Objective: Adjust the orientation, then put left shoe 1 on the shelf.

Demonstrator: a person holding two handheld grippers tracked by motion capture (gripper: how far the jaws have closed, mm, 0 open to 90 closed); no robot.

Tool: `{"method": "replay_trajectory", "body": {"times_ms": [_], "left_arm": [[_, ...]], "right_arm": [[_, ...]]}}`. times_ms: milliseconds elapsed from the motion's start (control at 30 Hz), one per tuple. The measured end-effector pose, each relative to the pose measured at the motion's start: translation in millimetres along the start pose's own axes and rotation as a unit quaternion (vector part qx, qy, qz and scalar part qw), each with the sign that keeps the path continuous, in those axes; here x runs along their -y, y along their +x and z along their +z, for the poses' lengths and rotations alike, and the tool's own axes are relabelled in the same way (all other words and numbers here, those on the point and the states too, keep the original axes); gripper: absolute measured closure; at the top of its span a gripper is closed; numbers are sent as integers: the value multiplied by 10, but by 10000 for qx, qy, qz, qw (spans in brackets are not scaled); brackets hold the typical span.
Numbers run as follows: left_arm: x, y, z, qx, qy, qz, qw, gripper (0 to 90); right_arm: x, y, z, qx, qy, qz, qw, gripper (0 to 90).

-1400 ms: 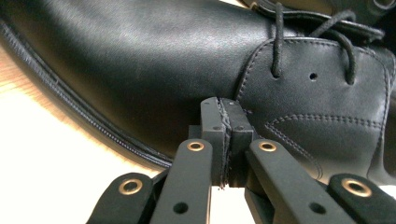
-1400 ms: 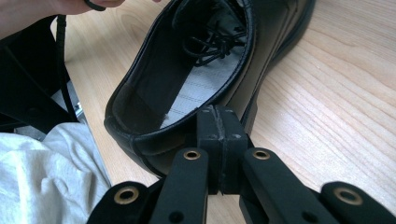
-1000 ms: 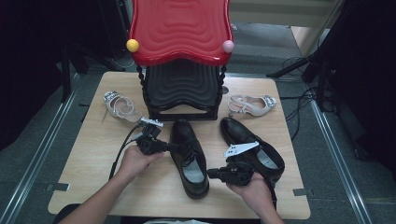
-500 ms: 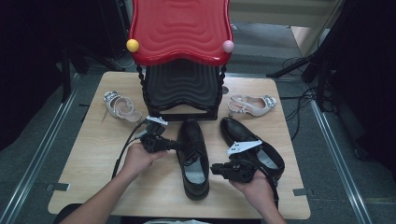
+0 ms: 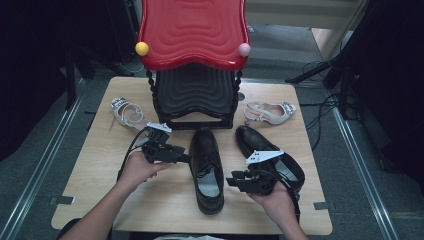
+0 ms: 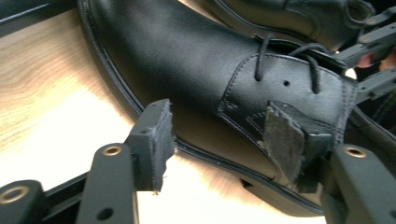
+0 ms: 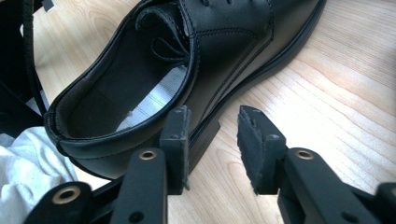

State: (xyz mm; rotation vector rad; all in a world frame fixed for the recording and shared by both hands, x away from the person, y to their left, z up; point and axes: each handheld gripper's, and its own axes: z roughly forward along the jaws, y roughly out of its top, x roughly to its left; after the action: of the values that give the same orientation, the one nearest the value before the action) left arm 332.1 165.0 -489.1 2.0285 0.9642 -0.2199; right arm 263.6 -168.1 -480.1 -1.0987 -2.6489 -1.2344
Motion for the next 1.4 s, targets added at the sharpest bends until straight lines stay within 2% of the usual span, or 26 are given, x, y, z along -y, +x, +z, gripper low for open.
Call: {"method": "replay_trajectory", "body": {"times_ms": [33, 100, 167, 233, 333, 400, 433, 500, 533, 567, 600, 667, 700, 733, 833, 900, 1000, 1133, 1267, 1400], "left_arm": [[0, -3, -13, 11, -2, 15, 10000, 390], [1, -18, -58, 52, -154, 84, 9998, 368], [-9, -25, -73, 64, -133, 111, 9998, 368], [-39, -48, -98, 18, -40, 228, 9997, 367], [-64, -87, -139, 2, -54, 376, 9993, 374], [-84, -124, -171, -1, -18, 442, 9990, 472], [-98, -145, -189, -32, -3, 461, 9989, 472], [-130, -186, -225, -37, -45, 448, 9990, 567], [-146, -211, -250, -93, -84, 540, 9985, 679], [-170, -231, -278, -146, -117, 606, 9980, 679], [-224, -244, -352, -74, -266, 695, 9972, 754], [-255, -243, -393, -47, -329, 712, 9969, 780], [-316, -226, -463, 59, -448, 654, 9968, 820], [-332, -223, -481, 63, -490, 630, 9968, 849], [-429, -209, -574, -1, -509, 622, 9968, 867], [-485, -222, -620, -22, -508, 656, 9966, 863], [-571, -245, -681, -4, -500, 699, 9963, 835], [-691, -259, -747, 64, -464, 747, 9961, 859], [-819, -253, -811, 97, -559, 740, 9956, 877], [-944, -263, -886, 22, -586, 790, 9951, 876]], "right_arm": [[0, -4, 3, 13, 19, 3, 10000, 629], [1, -9, 5, 21, 35, 26, 10000, 626], [2, -10, 4, 24, 36, 31, 10000, 625], [3, -11, 0, 25, 28, 53, 10000, 625], [3, -7, -6, 23, 28, 63, 10000, 624], [-4, 2, -12, 13, 13, 81, 10000, 621], [-4, 2, -12, 13, 13, 81, 10000, 621], [-15, 7, -14, -5, -19, 103, 9999, 617], [-29, 15, -22, -6, -14, 132, 9999, 613], [-29, 15, -22, -6, -14, 132, 9999, 613], [-48, 30, -36, -2, -27, 136, 9999, 608], [-65, 44, -50, 2, -14, 172, 9999, 608], [-86, 61, -66, -4, -29, 192, 9998, 601], [-131, 95, -90, -25, -41, 218, 9998, 598], [-222, 164, -112, -85, -12, 299, 9995, 595], [-284, 231, -116, -37, 75, 293, 9995, 595], [-362, 318, -111, -62, 172, 334, 9993, 593], [-467, 421, -83, -79, 361, 333, 9988, 603], [-553, 484, 14, -161, 562, 401, 9975, 601], [-600, 528, 144, -221, 727, 359, 9965, 601]]}}
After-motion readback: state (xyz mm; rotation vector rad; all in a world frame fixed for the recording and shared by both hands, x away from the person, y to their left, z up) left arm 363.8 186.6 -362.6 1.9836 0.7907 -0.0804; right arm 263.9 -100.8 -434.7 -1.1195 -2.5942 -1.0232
